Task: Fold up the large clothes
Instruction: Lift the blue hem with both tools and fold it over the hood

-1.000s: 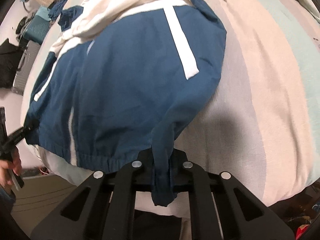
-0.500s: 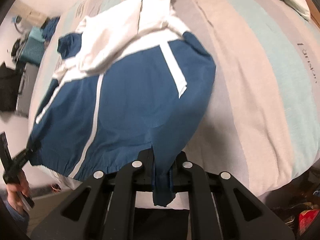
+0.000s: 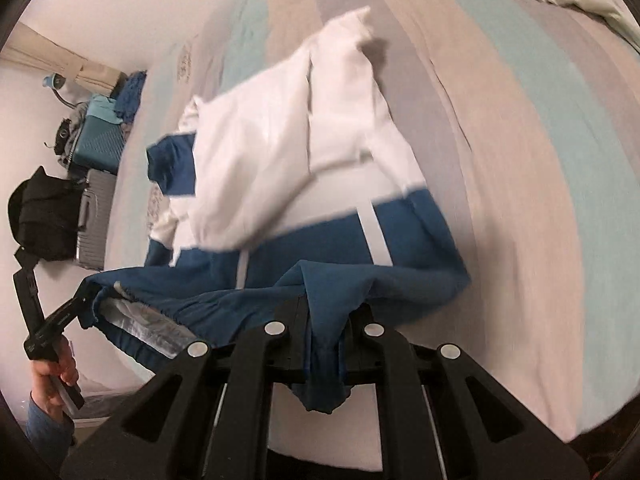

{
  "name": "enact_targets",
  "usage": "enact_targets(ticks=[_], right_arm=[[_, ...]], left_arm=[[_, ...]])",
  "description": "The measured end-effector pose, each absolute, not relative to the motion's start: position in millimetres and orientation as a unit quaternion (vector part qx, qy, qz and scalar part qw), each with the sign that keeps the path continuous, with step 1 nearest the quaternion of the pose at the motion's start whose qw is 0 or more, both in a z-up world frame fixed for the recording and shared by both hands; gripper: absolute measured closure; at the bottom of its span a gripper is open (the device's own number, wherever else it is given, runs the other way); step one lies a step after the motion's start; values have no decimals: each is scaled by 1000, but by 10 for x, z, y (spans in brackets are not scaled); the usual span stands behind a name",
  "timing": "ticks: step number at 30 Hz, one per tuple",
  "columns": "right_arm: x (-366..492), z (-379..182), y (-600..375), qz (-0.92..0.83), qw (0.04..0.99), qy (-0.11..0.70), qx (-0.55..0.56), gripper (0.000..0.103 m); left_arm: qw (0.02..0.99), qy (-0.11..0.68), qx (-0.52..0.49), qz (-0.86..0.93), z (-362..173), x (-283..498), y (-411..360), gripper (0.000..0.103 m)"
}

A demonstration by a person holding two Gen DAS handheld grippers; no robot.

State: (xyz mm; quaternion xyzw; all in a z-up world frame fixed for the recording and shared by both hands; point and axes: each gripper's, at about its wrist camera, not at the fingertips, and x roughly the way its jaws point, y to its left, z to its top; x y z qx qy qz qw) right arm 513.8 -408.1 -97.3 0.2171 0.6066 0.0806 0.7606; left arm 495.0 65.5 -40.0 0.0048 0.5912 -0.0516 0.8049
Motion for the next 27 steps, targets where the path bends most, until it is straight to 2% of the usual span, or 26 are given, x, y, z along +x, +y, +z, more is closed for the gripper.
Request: enact_targets(ticks=[9,19,27], right_arm=[[6157,-902,-4184,85,773,599,189,96],[7330,-922,-4118,33,799,578,161,97],[8166,-1289,-3959,-19,803,586,108,97]], left_arm=[[809,583,30,-66,-341,6017,399,101],[814,575,14,-81,-605,7351,465,101],[822,565,28,-69,-942,8108,398,101]])
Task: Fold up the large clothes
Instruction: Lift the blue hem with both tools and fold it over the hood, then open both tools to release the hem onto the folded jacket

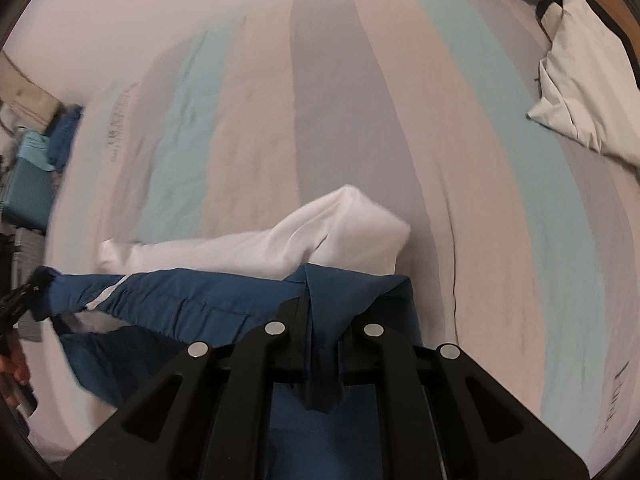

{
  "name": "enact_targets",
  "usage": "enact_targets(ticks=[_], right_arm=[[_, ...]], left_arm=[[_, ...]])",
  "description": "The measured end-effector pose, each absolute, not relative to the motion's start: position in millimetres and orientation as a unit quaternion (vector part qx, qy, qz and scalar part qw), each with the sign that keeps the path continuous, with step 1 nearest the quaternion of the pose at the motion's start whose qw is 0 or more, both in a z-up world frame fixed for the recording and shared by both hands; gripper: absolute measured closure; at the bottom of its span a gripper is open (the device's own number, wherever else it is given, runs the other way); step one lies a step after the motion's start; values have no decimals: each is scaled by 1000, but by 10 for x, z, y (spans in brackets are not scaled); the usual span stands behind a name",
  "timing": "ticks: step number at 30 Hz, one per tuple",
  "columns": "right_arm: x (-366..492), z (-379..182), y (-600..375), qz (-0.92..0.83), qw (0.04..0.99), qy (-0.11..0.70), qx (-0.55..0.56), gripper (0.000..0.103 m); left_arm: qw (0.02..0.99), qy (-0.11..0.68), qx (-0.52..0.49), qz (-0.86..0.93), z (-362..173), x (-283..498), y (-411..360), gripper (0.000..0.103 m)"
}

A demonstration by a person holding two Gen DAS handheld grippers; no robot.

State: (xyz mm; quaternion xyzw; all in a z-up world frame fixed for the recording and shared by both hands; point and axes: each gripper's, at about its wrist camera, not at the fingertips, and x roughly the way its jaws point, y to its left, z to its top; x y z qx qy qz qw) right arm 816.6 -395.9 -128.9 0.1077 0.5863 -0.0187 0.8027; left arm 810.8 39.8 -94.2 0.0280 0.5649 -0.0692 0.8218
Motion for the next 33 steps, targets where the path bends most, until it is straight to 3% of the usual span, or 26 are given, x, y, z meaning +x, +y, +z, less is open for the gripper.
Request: enact_targets(ticks=[19,33], right_arm=[[8939,-2218,-3881,-50,780,622,46,97],[9087,-2607,-3867,-45,761,646,40,97]], left_arm=[[820,572,29,-4,-2024,8810,395,97],[809,586,43,-3,-2332,8880,389,96]])
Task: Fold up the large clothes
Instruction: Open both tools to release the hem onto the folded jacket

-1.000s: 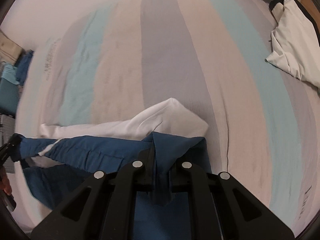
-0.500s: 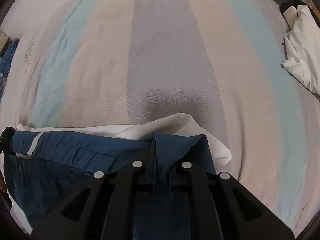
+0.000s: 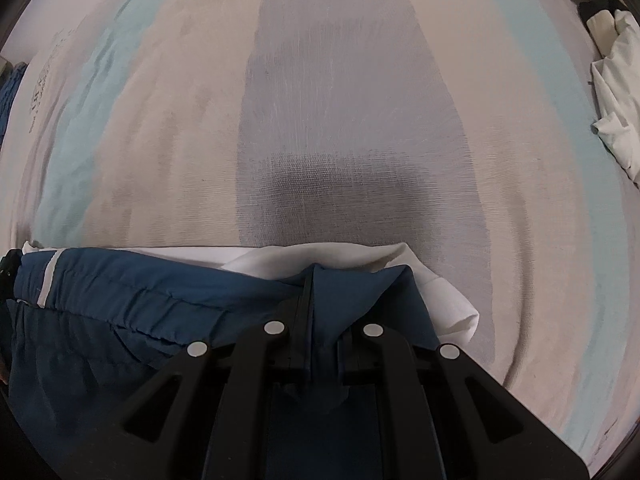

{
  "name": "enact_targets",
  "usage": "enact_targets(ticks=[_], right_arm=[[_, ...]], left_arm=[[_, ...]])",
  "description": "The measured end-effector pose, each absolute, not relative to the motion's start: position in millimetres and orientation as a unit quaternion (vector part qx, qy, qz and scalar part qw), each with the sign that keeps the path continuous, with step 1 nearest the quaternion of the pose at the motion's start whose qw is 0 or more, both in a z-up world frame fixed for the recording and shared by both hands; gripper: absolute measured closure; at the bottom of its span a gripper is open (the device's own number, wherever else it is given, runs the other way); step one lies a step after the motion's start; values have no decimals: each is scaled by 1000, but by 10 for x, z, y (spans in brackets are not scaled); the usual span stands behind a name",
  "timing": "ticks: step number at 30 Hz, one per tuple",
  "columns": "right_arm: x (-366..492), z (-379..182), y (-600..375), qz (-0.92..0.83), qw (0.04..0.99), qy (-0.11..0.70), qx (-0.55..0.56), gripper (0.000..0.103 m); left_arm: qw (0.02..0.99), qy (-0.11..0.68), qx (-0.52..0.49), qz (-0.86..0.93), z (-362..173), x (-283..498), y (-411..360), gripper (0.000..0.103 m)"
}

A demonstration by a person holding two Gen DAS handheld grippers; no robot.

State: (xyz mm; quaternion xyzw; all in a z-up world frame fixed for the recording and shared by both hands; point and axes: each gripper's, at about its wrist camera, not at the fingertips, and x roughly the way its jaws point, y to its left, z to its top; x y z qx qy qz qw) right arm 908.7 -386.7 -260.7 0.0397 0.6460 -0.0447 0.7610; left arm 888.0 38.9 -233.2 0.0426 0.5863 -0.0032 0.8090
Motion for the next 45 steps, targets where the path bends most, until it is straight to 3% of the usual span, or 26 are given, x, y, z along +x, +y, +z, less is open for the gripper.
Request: enact_targets(ticks=[6,8,9,10,12,17,20,28,34,45], right_arm=[[9045,-2597,-3926,-31,765,641,58,91],[8970,-2506,-3930,-21,773,632,60,75],[8905,-2420,-3923,-15,780,622,59,64],[8856,-2353,-3909,-11,787,615,56,57],[8730,-2219,-3874,-6,802,596,43,41],[8488,-1946,-3845,3,825,565,25,20],[8398,-1799,-3943,2,835,549,33,17],[7932,-1426,-3582,24,841,539,22,17],[7443,-1302,-2977,79,846,527,6,17],[7328,-1867,-2600,61,824,563,5,17]], left_arm=[[822,569,20,4,-2210,8784,377,88],[826,563,31,1,-2102,8708,354,78],[828,560,34,-4,-2053,8667,345,63],[830,556,41,-5,-2001,8629,332,35],[847,529,53,4,-1837,8523,327,24],[850,524,57,0,-1626,8336,404,20],[851,522,55,2,-1512,8200,440,16],[848,527,51,1,-1394,7835,590,6],[827,560,46,-6,-1574,7571,773,6],[810,582,-26,-69,-1684,7321,989,6]])
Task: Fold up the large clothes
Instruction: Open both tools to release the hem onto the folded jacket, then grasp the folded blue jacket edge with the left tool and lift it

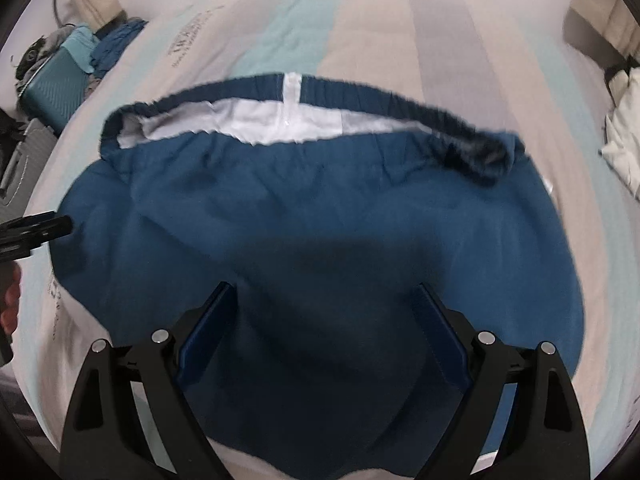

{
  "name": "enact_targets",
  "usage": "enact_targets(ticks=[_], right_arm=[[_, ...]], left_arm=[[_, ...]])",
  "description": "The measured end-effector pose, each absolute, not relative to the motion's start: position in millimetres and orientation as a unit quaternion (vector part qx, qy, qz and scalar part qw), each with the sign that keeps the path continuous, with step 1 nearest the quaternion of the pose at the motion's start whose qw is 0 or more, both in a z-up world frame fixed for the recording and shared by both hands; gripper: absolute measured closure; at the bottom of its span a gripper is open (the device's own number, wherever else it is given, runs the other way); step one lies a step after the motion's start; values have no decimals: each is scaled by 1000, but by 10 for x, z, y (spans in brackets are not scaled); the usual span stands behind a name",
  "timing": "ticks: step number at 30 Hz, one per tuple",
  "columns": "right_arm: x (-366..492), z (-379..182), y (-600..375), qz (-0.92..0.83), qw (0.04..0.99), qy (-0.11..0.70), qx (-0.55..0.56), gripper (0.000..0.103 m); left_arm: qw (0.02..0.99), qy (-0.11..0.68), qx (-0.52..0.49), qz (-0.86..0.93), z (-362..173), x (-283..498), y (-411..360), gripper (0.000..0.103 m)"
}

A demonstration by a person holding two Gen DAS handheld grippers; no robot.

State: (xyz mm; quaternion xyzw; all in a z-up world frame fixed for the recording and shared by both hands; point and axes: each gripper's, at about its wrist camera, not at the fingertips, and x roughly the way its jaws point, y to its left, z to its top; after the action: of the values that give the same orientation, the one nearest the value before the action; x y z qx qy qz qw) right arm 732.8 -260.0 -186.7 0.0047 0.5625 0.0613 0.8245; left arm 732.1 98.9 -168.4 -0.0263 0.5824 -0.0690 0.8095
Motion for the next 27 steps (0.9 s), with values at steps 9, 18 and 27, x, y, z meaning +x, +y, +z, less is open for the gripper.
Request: enact_targets(ticks=[9,18,27], right_arm=[[7290,-2153,-2565,47,816,575,9,16],[7297,-2301,-2529,36,819,573,15,14],[7342,-2343,-2491,31,822,568,23,13]], left_arm=[[781,617,-31,-92,-2039,7268,1006,6],[769,623,-37,-135,-2170,7273,807,6],[765,625,-55,-146,-2292,7384,634,12]])
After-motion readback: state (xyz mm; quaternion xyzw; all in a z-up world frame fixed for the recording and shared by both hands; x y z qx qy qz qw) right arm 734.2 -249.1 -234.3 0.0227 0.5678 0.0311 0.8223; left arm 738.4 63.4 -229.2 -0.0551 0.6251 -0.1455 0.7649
